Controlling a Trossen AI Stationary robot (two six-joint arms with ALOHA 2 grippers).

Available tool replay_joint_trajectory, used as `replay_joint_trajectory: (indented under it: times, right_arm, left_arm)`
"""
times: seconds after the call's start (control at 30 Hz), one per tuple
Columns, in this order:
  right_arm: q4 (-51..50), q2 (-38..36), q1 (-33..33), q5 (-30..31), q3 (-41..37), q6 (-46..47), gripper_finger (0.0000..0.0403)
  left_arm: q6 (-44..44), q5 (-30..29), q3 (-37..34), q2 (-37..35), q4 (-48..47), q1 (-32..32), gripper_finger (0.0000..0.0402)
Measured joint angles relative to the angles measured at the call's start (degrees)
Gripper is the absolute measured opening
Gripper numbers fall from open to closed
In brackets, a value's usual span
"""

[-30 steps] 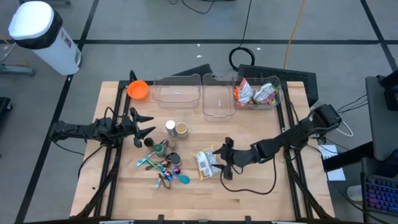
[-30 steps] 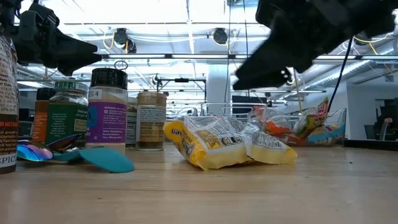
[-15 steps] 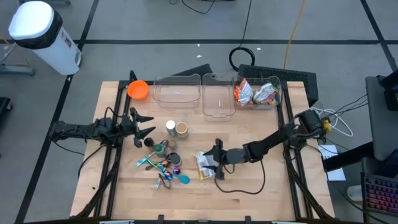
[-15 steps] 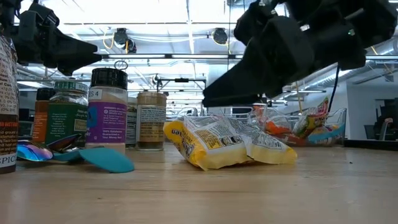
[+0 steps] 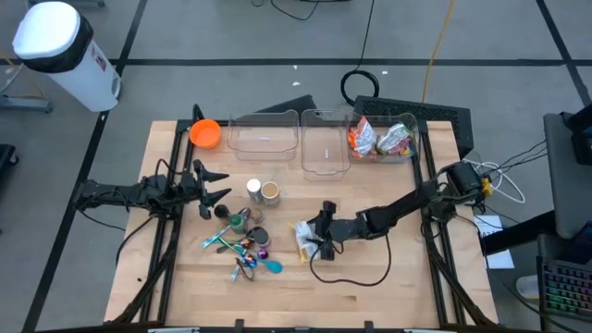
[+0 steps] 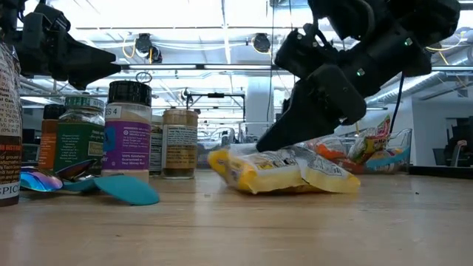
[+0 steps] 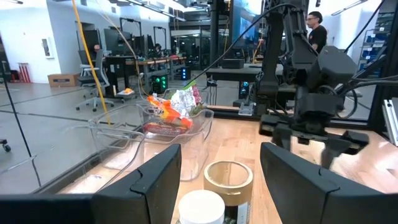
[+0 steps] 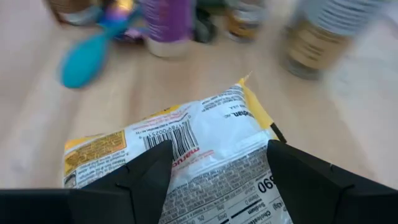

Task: Pick & Place Food Item
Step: Put the yellow noodle pack into the right transparent bin

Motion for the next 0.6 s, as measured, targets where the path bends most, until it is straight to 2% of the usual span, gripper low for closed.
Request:
replay_joint_trajectory:
  times: [0.2, 0.43, 0.6]
  right_arm:
    - [-7.35, -4.29, -0.04, 2.90, -0.07, 6.42, 0.0253]
    - [-21.38, -12.51, -0.05, 4.62, -0.11, 17.08, 0.0254]
    - [-19.04, -15.59, 0.40, 4.39, -0.85, 15.04, 0.0253]
  left_arm:
    - [0.00, 0.01, 0.00, 0.02, -0.03, 0.00, 0.0228]
    - [0.00, 0.01, 0.00, 0.02, -0.06, 0.00, 0.0228]
    - [-0.02, 0.01, 0.00, 0.00, -0.02, 0.01, 0.0228]
